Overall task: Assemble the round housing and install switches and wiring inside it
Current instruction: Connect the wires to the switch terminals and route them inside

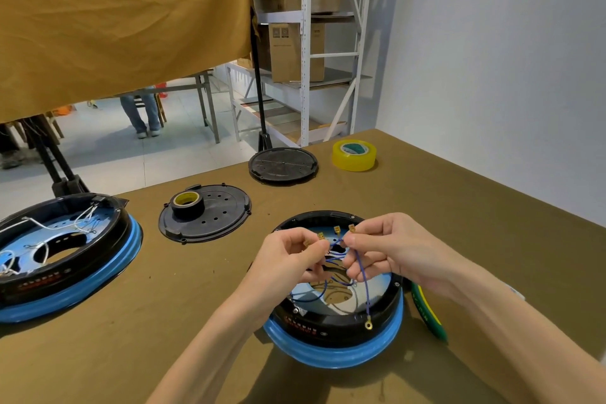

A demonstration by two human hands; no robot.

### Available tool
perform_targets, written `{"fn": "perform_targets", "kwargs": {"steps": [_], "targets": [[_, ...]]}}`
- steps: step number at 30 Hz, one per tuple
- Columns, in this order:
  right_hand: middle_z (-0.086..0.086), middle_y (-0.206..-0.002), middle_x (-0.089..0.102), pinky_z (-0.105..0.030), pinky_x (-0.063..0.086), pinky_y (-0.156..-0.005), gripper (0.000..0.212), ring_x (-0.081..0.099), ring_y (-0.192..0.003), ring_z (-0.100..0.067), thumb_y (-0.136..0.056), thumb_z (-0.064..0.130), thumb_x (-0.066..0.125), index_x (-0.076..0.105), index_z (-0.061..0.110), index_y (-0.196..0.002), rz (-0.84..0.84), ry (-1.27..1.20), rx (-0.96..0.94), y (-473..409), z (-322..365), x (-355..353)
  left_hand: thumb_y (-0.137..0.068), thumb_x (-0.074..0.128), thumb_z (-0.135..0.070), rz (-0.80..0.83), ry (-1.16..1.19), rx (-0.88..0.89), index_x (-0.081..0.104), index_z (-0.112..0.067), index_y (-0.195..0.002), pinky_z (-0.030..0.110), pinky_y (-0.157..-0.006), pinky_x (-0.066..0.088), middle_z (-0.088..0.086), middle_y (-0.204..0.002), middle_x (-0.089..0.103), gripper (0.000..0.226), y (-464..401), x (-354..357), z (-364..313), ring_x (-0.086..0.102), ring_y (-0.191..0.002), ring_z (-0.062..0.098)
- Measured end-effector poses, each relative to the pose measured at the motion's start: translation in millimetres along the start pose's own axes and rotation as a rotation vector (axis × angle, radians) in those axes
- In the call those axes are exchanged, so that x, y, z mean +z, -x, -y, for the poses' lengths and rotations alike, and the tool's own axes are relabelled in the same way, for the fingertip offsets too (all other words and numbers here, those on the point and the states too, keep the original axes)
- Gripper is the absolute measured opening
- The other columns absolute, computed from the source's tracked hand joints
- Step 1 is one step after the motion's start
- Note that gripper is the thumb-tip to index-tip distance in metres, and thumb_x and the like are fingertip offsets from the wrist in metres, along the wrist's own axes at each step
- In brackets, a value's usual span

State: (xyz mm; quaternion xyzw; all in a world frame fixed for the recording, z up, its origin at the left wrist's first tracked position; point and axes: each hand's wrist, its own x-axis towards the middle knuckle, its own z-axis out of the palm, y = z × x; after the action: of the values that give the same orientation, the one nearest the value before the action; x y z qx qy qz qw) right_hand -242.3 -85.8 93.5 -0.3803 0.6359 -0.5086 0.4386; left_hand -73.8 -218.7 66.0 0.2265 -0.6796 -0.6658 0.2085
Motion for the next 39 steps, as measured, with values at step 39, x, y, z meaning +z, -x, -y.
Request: {"fn": "perform_targets", "kwargs": {"steps": [39], "targets": [[-0.008, -0.066, 0.065, -0.021, 0.026, -0.039, 0.011, 0.032, -0.04, -0.011, -0.098, 0.013, 0.063, 0.07, 0.005, -0.099, 0.137, 0.263, 0.196, -69, 6, 37, -0.101, 0.061, -0.021, -0.323, -0.446, 0.075, 0.075, -0.028, -0.101, 0.007, -0.068, 0.044, -0.014, -0.096, 0.074, 0.016, -20, -67, 21, 0.065, -0.088, -0.009]]}}
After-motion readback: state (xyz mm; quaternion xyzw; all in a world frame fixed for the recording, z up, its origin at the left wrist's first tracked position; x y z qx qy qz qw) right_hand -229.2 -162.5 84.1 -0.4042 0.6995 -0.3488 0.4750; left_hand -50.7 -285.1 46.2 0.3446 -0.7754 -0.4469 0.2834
